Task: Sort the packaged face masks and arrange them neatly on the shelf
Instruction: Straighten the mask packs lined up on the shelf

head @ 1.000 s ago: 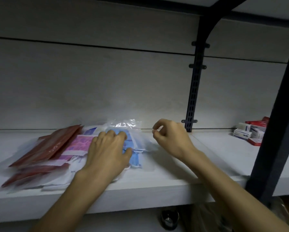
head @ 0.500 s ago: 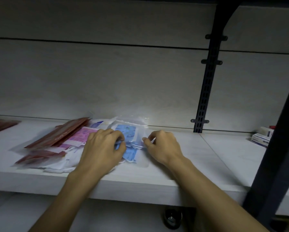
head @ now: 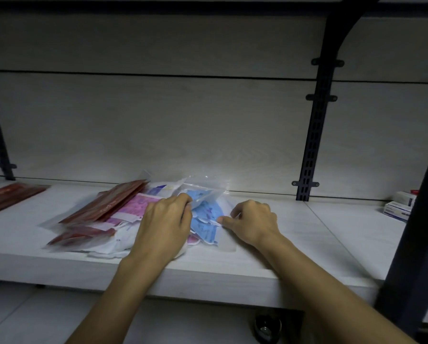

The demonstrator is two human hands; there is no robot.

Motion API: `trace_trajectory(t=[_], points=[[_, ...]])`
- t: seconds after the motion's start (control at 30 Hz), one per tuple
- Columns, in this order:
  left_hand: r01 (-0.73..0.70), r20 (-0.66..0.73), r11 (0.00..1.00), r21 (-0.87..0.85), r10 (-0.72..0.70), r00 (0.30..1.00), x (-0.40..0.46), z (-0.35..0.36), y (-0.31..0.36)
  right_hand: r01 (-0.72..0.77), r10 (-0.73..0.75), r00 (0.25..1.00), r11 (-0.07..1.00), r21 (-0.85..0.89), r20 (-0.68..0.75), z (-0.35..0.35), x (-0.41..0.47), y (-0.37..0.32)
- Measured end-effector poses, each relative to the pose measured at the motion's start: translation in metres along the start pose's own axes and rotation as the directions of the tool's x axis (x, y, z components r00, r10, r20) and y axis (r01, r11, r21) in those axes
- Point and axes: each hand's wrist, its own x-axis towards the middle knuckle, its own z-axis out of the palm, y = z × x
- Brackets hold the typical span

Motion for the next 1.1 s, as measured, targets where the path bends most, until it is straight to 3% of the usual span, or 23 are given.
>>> trace_trajectory(t=[0.17,0.37,0.63,0.8,1.1], points=[[-0.041,0.003,0.999,-0.028,0.041,0.999,0.0,0.001,-0.001,-0.172,0.172,0.985,0.984,-0.044,0.015,-0.008,-0.001,0.003],[-0.081,0.094,0.993,-0.084,0.089,0.992,0.001,-0.002,0.003,-0.319,0.313,0.946,0.945,-0.074,-0.084,-0.02,-0.009,0.012],[0.026,0.221,0.993,-0.111,0.0,0.975,0.002,0.003,0.003,-0.336,0.325,0.94,0.936,-0.103,-0.107,-0.022,-0.011,0.013],[0.096,0.209,0.989,-0.11,-0.072,0.975,0.008,-0.001,0.008,-0.366,0.361,0.93,0.926,-0.096,-0.066,-0.025,-0.01,0.011],[0.26,0.248,0.965,0.028,-0.259,0.934,0.026,-0.001,0.018,-0.361,0.361,0.932,0.928,-0.089,-0.014,-0.038,-0.012,0.021]])
